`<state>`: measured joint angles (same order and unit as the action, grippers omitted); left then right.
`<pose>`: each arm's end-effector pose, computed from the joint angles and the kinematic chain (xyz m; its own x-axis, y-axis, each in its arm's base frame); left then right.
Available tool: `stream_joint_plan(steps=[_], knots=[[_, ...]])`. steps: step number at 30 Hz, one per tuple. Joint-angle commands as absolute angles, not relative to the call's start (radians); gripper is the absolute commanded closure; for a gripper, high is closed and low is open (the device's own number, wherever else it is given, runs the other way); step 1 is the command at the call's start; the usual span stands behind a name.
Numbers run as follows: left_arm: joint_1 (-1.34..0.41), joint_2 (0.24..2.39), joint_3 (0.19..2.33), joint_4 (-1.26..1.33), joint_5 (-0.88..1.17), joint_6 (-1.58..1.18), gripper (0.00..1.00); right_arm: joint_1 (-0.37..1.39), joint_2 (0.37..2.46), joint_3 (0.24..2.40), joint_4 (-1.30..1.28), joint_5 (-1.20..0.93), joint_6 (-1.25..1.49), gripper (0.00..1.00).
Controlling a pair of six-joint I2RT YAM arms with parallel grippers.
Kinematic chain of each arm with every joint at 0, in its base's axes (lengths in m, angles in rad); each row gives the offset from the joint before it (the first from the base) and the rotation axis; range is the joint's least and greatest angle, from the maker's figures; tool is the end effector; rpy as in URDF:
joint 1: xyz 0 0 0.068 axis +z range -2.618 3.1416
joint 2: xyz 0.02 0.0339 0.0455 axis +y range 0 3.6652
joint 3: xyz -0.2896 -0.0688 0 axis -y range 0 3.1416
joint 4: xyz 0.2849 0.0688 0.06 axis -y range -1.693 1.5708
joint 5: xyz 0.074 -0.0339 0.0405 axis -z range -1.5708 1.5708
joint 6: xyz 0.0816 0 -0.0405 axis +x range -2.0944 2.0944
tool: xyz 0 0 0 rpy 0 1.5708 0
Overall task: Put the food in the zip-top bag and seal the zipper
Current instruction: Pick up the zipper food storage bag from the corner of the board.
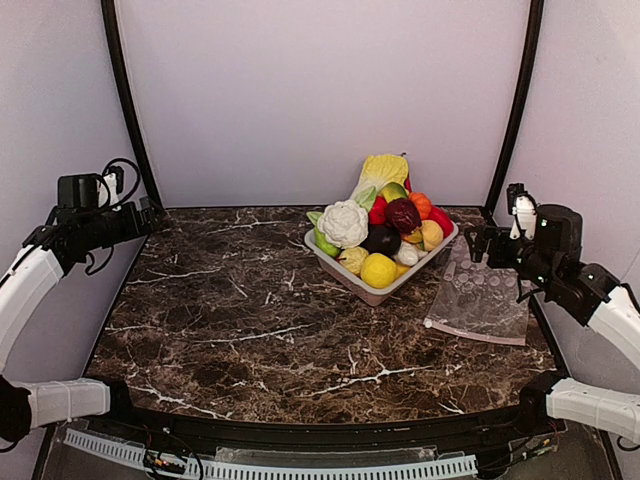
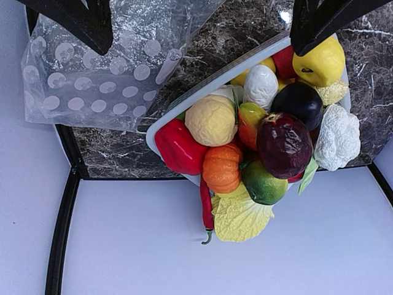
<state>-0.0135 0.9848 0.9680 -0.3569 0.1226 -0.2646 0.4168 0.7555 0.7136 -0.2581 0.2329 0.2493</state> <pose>0.2898 -0.0139 0.3534 -0.3856 -0.2544 -0.8869 0.0273 0.9577 -0.2866 0.2297 0.0811 0.3147 -0.3093 0.1256 -0.9426 -0.1197 0.9782 0.1696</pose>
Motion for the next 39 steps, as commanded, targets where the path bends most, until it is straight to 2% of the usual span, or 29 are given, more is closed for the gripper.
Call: stream_joint_plan(steps=[1, 6, 10, 13, 19, 24, 35, 39], knots=[[-0.015, 0.967, 0.98, -0.342, 0.236, -0.163, 0.0, 0.413, 0.761, 0.766, -0.295, 0.257, 0.26, 0.01], [-0.041, 1.045, 1.056, -0.339, 0.229, -0.121, 0.0, 0.371, 0.856, 0.804, -0.381, 0.312, 0.328, 0.01], [-0.184, 1.155, 1.163, -0.364, 0.247, -0.085, 0.0, 0.231, 0.965, 0.821, -0.431, 0.194, 0.385, 0.01], [-0.243, 1.192, 1.193, -0.327, 0.345, -0.094, 0.0, 0.113, 0.993, 0.795, -0.429, 0.101, 0.408, 0.01], [-0.246, 1.138, 1.078, -0.257, 0.346, -0.091, 0.0, -0.101, 1.011, 0.705, -0.394, -0.095, 0.43, 0.01], [-0.243, 1.135, 1.07, -0.304, 0.271, -0.07, 0.0, -0.173, 1.029, 0.641, -0.381, -0.073, 0.416, 0.01], [-0.241, 1.147, 1.06, -0.304, 0.288, -0.081, 0.0, -0.288, 1.045, 0.552, -0.309, -0.164, 0.416, 0.02], [-0.241, 1.149, 1.059, -0.305, 0.288, -0.082, 0.0, -0.301, 1.055, 0.529, -0.272, -0.208, 0.408, 0.08]])
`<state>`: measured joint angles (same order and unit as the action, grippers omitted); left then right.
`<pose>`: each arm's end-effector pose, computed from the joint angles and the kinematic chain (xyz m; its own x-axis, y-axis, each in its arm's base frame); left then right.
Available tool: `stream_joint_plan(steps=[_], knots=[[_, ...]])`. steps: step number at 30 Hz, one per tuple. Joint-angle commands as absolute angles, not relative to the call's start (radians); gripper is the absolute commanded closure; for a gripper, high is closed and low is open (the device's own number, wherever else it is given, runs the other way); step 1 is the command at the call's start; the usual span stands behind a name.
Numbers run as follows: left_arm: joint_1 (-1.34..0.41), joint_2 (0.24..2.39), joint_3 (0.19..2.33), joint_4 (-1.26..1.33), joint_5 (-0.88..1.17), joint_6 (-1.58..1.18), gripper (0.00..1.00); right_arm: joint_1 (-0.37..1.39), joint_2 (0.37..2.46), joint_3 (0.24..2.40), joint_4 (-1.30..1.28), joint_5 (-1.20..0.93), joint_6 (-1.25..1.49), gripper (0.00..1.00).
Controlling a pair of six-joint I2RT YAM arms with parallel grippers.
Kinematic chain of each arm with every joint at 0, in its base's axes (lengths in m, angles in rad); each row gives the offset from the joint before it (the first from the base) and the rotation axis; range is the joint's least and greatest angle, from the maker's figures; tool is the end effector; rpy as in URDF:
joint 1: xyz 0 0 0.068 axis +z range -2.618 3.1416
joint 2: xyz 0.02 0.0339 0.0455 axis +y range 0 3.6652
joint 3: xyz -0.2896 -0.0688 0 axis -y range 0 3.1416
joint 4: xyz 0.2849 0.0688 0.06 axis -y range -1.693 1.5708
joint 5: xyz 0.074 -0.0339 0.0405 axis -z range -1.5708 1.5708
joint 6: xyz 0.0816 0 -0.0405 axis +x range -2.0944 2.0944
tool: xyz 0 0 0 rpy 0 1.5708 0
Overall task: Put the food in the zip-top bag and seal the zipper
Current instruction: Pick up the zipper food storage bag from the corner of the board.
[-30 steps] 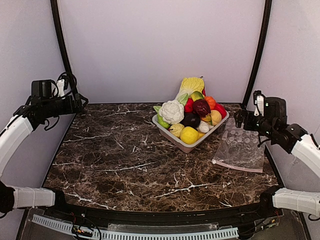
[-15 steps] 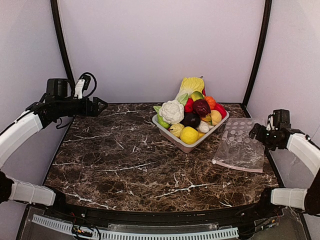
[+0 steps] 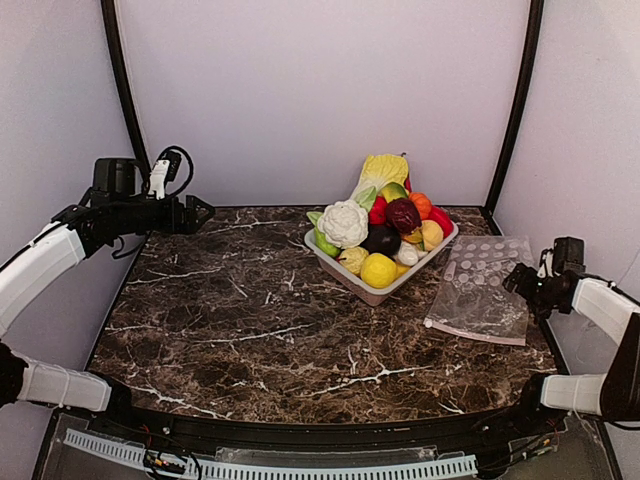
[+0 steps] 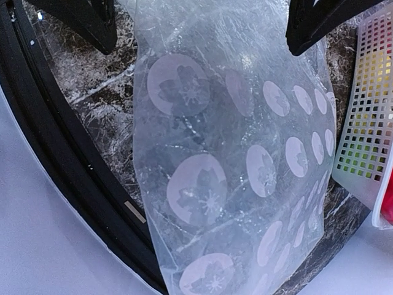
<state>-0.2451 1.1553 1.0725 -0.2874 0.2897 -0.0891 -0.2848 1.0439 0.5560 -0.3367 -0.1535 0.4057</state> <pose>0.3182 -0.1036 0.3596 -0.3933 0.0105 -0.9194 0.4577 0.8694 -0.1859 0.2522 -0.0608 0.1697 -0.5772 0.5754 -0.5794 0.4417 0.8168 0.3711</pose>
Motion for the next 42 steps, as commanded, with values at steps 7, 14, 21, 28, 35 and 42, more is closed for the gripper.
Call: stream_joint_plan(steps=[7, 14, 21, 28, 35, 42], knots=[[-0.241, 1.15, 1.056, -0.303, 0.285, -0.084, 0.0, -0.307, 1.07, 0.517, -0.251, -0.212, 0.403, 0.32], [-0.241, 1.148, 1.053, -0.302, 0.281, -0.082, 0.0, -0.31, 1.058, 0.517, -0.251, -0.216, 0.401, 0.63], [-0.241, 1.136, 1.045, -0.288, 0.312, -0.071, 0.0, -0.31, 0.973, 0.544, -0.3, -0.209, 0.409, 0.93], [-0.245, 1.093, 1.008, -0.206, 0.438, -0.06, 0.0, -0.308, 0.752, 0.692, -0.434, -0.318, 0.407, 1.0], [-0.299, 1.071, 0.989, -0.158, 0.589, -0.025, 0.0, -0.304, 0.655, 0.928, -0.472, -0.608, 0.386, 1.0], [-0.429, 1.064, 0.986, -0.14, 0.637, -0.08, 0.0, -0.276, 0.678, 1.094, -0.369, -0.965, 0.446, 1.0]])
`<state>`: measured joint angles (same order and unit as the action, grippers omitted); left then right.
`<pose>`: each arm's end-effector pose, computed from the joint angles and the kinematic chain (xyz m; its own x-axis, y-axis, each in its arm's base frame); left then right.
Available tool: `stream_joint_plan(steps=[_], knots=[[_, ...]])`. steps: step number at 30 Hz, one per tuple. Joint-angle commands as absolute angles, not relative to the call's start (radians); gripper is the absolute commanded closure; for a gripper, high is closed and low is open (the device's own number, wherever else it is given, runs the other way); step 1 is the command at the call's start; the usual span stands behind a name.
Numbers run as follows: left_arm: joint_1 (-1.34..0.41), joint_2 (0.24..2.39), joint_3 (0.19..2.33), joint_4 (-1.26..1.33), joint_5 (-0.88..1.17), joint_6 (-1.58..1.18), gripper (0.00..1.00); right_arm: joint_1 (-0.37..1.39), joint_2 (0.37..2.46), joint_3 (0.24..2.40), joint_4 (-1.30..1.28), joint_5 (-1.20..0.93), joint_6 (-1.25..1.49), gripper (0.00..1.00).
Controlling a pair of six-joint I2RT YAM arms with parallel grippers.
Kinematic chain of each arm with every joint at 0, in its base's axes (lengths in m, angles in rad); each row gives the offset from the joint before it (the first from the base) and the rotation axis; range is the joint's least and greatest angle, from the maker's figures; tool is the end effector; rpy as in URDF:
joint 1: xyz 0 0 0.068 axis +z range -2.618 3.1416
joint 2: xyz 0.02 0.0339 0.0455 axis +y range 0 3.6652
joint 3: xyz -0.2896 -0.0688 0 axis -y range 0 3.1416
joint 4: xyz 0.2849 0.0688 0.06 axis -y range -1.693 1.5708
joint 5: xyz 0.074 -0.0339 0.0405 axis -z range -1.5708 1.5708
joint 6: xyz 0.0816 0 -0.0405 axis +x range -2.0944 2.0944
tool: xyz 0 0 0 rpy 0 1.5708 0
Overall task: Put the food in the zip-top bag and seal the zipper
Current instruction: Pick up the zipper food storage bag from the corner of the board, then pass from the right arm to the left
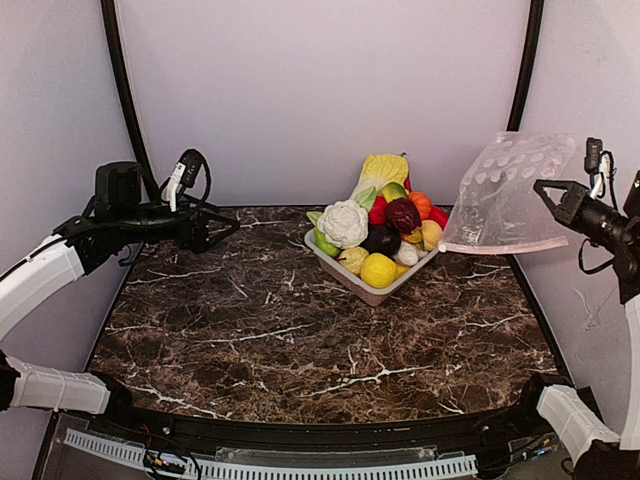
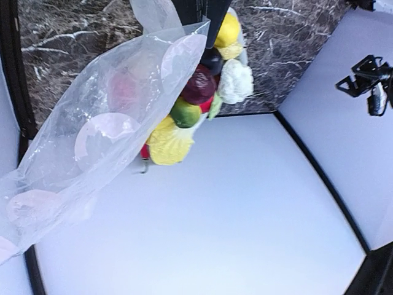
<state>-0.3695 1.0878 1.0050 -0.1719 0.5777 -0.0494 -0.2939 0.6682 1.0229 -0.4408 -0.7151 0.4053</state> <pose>0.2750 -0.1543 0.3703 -0.2739 0.0617 -0.9598 0.7828 0.5941 -0.1852 0.1822 0.0008 0.4365 -0.2359 0.3824 -0.8933 -0.3411 0.8282 0.4447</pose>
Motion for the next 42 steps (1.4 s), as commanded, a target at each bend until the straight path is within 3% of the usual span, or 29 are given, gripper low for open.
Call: stream_joint_plan(steps=[1, 8, 16, 34, 36, 39, 42], knots=[[-0.456, 1.055, 0.982, -0.119, 0.638, -0.12, 0.0, -0.272, 0.679, 1.108, -0.338, -1.011, 0.467, 1.0], [-0.615, 1.021, 0.897, 0.12, 0.628, -0.394, 0.0, -0.214, 0.71, 1.141, -0.136, -1.124, 0.6, 1.0], [-0.763, 1.081, 0.891, 0.268, 0.584, -0.507, 0.0, -0.014, 0.799, 1.151, -0.042, -1.018, 0.589, 1.0], [-0.798, 1.141, 0.765, 0.536, 0.576, -0.775, 0.0, 0.498, 1.098, 1.181, 0.226, -0.787, 0.533, 1.0], [-0.798, 1.14, 0.76, 0.542, 0.585, -0.794, 0.07, 0.527, 1.141, 1.202, 0.24, -0.787, 0.529, 1.0], [-0.798, 1.13, 0.737, 0.556, 0.585, -0.81, 0.24, 0.553, 1.188, 1.222, 0.265, -0.789, 0.533, 1.0], [-0.798, 1.114, 0.712, 0.557, 0.574, -0.829, 0.33, 0.565, 1.22, 1.238, 0.289, -0.795, 0.544, 1.0]])
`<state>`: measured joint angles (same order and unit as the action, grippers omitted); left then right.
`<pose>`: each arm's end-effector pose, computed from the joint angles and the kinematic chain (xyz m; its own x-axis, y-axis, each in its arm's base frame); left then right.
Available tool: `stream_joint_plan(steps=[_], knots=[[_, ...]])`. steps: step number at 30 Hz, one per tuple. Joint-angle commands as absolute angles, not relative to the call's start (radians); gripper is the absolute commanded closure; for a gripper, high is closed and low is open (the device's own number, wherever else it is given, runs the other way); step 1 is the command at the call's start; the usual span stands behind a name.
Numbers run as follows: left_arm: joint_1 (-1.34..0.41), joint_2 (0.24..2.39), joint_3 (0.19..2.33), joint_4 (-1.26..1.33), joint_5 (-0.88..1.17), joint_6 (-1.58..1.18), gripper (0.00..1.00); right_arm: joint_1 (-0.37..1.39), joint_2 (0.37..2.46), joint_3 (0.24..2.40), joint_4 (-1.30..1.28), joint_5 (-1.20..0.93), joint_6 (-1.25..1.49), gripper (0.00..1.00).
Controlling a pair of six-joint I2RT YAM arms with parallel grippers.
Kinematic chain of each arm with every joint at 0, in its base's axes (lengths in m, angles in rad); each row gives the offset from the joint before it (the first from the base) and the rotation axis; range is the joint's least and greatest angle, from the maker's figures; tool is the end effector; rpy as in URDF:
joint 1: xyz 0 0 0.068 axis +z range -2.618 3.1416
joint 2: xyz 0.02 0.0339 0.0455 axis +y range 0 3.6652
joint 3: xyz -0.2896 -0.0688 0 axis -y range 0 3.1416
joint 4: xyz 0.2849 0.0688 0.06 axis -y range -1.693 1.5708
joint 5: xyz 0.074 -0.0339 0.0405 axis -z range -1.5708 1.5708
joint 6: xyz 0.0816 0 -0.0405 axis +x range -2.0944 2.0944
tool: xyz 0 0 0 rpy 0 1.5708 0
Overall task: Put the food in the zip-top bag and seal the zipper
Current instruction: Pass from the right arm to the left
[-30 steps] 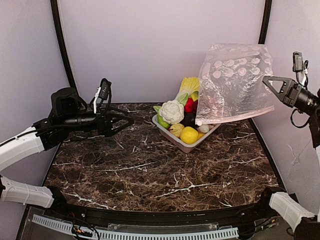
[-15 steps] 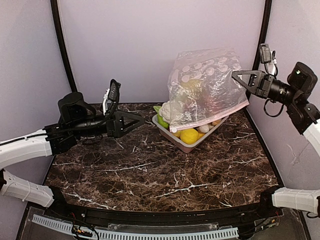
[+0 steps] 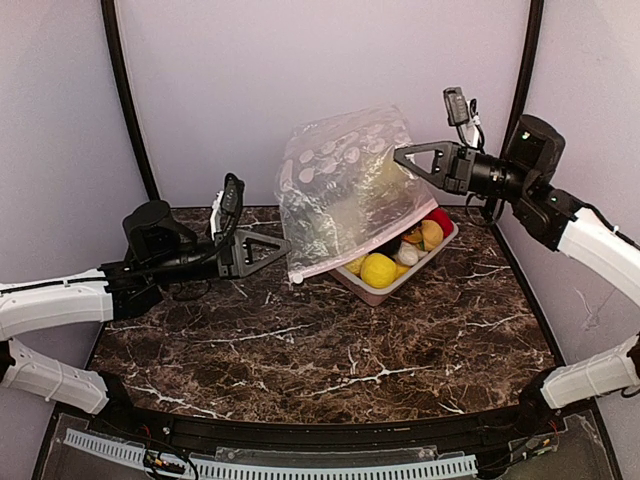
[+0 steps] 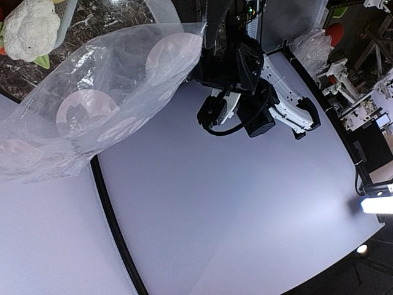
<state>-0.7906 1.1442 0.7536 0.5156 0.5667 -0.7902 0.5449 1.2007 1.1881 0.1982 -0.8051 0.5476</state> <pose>0.1997 -0.2641 0.3420 -0.6306 -0.2150 -0.7458 0.7480 0.0882 -0.6579 0.2510 0.2209 0.4640 -0.3678 0.1990 -0.9084 -0.9062 0.1427 0.3981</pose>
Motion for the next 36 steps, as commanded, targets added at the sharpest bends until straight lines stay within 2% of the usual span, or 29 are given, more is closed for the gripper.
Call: stream_joint_plan(steps=[1, 9, 13, 20, 24, 29, 32, 34, 36], knots=[[-0.798, 1.111, 0.7, 0.555, 0.569, -0.833, 0.36, 0.568, 1.23, 1.244, 0.294, -0.798, 0.546, 1.0], [-0.798, 1.079, 0.645, 0.51, 0.502, -0.849, 0.37, 0.583, 1.265, 1.266, 0.307, -0.816, 0.552, 1.0], [-0.797, 1.079, 0.638, 0.542, 0.509, -0.875, 0.43, 0.584, 1.265, 1.262, 0.304, -0.814, 0.547, 1.0], [-0.798, 1.086, 0.644, 0.565, 0.518, -0.884, 0.58, 0.584, 1.273, 1.259, 0.296, -0.82, 0.545, 1.0], [-0.798, 1.096, 0.644, 0.582, 0.528, -0.9, 0.59, 0.584, 1.281, 1.264, 0.295, -0.828, 0.545, 1.0], [-0.798, 1.118, 0.647, 0.625, 0.554, -0.924, 0.7, 0.584, 1.292, 1.263, 0.299, -0.833, 0.547, 1.0], [-0.798, 1.127, 0.646, 0.629, 0.566, -0.928, 0.72, 0.584, 1.298, 1.264, 0.304, -0.838, 0.551, 1.0], [-0.798, 1.126, 0.643, 0.63, 0.569, -0.933, 0.76, 0.584, 1.303, 1.265, 0.305, -0.84, 0.555, 1.0], [-0.798, 1.121, 0.64, 0.629, 0.569, -0.935, 0.87, 0.585, 1.31, 1.266, 0.304, -0.841, 0.557, 1.0]])
